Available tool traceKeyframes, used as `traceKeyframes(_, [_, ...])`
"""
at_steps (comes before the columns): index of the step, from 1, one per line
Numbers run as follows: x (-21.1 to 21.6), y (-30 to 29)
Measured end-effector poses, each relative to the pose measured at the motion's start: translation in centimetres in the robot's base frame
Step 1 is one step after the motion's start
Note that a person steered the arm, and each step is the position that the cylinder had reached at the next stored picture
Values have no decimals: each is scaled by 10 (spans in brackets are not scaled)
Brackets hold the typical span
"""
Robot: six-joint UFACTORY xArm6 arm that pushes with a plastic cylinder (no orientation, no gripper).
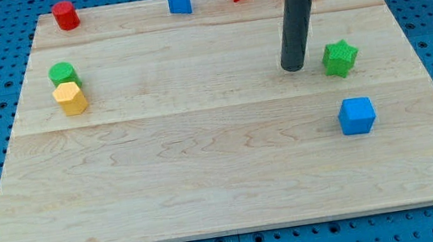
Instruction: Place the blue cube at the bottom center of the board
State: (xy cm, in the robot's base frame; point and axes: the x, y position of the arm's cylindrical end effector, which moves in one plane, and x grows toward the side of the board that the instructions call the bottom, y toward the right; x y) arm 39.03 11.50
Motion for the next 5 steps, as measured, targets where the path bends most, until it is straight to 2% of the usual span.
traceKeyframes(5, [11,0])
